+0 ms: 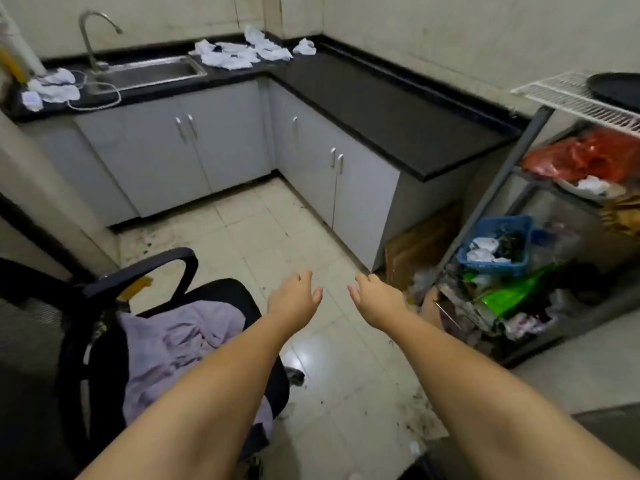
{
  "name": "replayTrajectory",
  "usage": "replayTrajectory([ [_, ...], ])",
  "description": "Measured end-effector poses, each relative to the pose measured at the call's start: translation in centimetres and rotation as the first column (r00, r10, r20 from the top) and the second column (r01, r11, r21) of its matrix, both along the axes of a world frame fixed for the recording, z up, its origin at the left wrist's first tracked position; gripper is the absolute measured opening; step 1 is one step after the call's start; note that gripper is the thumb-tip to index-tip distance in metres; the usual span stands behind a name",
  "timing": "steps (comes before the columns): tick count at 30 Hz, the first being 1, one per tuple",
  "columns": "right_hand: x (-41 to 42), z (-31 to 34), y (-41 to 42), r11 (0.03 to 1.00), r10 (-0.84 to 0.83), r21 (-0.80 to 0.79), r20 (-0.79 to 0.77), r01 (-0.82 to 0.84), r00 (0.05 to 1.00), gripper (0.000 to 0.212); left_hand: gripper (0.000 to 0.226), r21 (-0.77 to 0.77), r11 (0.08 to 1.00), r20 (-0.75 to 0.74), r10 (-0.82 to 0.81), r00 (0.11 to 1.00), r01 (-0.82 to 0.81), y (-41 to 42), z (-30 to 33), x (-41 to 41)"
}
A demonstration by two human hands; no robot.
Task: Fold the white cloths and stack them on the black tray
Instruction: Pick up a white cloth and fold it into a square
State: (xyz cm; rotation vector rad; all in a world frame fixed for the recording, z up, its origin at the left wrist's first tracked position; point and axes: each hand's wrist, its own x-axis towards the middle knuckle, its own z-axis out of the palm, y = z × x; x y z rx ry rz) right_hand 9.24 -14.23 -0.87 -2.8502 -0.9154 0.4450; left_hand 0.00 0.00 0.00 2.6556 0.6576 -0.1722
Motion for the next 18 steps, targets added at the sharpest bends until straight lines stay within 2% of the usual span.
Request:
replayTrajectory([
  [9,1.8,-5.6,-0.3,0.991,-0.020,-0.137,-0.134,0.001,0.991,0.043,0.044,-0.089,0.995,-0.158,-0.050,0.986,0.037,-1.2,-5.9,2.0],
  [14,7.5,-7.4,1.3,0.980,-0.032,-0.197,-0.194,-0.007,0.980,0.043,0.045,-0.127,0.991,-0.210,-0.065,0.976,0.038,0.4,-7.6,7.5],
  [18,15.1,-7.3,3.7,0.963,0.031,-0.254,-0.220,-0.088,0.975,0.045,0.043,-0.166,0.986,-0.248,-0.007,0.969,-0.035,2.7,-8.3,14.1],
])
